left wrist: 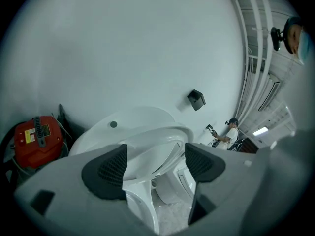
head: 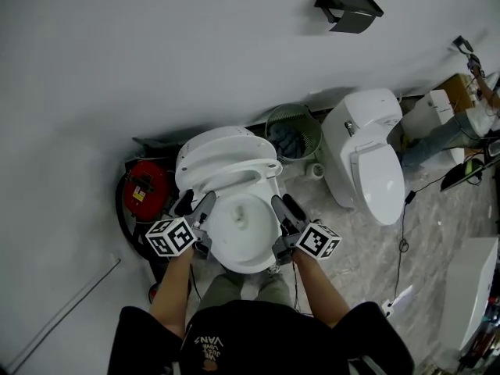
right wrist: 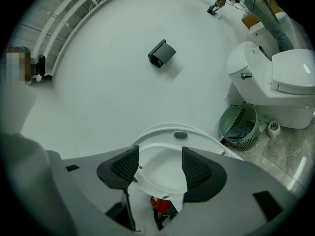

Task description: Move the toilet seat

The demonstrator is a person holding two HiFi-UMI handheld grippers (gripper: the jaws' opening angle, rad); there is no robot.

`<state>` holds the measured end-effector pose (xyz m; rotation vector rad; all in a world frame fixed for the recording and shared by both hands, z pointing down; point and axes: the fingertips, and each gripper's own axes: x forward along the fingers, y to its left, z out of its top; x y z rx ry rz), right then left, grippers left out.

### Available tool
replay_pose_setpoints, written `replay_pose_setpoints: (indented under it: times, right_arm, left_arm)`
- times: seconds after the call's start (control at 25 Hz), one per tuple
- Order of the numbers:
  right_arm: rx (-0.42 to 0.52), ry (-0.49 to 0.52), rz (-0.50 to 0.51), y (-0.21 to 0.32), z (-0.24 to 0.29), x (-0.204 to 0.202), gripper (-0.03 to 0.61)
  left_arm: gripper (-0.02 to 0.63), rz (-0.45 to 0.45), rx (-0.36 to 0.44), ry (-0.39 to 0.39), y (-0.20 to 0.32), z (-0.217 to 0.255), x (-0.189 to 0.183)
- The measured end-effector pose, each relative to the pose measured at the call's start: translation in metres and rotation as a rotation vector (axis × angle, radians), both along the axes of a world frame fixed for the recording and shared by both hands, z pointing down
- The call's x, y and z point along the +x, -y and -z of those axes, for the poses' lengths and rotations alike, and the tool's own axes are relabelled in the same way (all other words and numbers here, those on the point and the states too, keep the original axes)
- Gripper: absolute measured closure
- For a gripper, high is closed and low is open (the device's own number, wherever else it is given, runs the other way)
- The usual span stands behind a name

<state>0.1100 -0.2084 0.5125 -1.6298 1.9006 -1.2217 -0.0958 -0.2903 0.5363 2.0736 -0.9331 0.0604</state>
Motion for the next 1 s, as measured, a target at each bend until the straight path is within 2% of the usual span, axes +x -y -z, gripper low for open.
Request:
replay_pose_setpoints:
  times: [0.52, 1.0]
  right_arm:
    - [-0.019, -0.026, -0.029, -0.012, 0.001, 0.013, 0.33]
    - [-0.025, -0.036, 0.005, -0.015, 0.006, 0.012, 0.333]
  left_arm:
    - [0.244, -0.03, 0.049, 0.08, 0.028, -0.006, 0.004]
    - [0.244, -0.059, 0.034, 0.104, 0.025, -0.014, 0.015]
